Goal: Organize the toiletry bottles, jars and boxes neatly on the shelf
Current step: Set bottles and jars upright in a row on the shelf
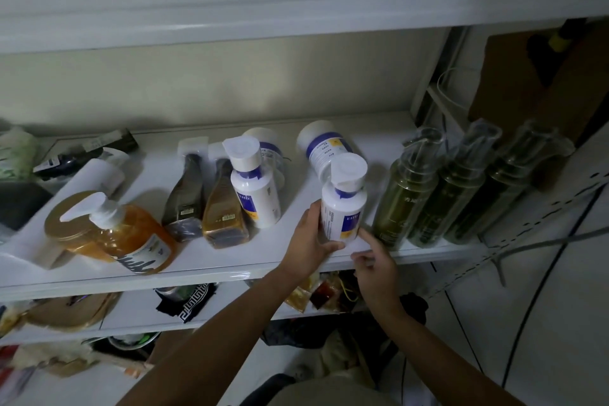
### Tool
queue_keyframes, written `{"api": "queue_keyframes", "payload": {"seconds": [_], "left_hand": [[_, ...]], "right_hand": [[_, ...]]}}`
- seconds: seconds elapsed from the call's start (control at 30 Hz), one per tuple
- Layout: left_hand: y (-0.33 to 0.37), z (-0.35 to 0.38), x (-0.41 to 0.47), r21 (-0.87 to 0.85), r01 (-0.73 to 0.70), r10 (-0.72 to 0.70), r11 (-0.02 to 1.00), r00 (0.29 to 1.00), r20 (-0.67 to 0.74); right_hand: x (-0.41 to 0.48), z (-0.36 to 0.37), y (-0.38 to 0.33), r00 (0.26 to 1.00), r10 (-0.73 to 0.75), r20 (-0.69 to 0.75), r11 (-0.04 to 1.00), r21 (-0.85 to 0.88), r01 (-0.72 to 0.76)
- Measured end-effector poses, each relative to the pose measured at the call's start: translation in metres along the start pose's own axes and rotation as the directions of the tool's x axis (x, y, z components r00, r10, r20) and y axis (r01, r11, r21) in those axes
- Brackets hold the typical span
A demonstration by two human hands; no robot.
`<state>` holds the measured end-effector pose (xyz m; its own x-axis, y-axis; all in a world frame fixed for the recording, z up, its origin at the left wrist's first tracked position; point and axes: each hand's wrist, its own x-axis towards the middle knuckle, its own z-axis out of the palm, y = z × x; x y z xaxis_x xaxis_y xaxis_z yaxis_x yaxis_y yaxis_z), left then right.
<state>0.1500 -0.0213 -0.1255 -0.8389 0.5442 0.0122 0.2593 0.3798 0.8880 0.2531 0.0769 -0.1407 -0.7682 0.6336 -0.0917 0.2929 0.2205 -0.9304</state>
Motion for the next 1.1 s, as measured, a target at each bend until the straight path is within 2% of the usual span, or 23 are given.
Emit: {"api": "queue_keyframes", "payload": {"seconds": [0.47,0.83,1.1], "left_hand": [[0.000,-0.002,0.005,-0.018,-0.024,0.025,1.000,0.998,0.062],[-0.006,0.005,0.008,0.075,-0.076,0.069,0.994,0.994,0.086],[-0.009,0.010,0.006,0.098,-0.090,0.081,0.991,0.993,0.090]], "right_hand": [[-0.005,-0.004,-0.003,0.998,0.061,-0.029,0.997,0.047,-0.059],[-0.011,-0.014,-0.012,0.995,0.092,-0.029,0.984,0.154,-0.086],[-0.013,-0.019,-0.014,0.993,0.114,-0.039,0.986,0.130,-0.108]]}}
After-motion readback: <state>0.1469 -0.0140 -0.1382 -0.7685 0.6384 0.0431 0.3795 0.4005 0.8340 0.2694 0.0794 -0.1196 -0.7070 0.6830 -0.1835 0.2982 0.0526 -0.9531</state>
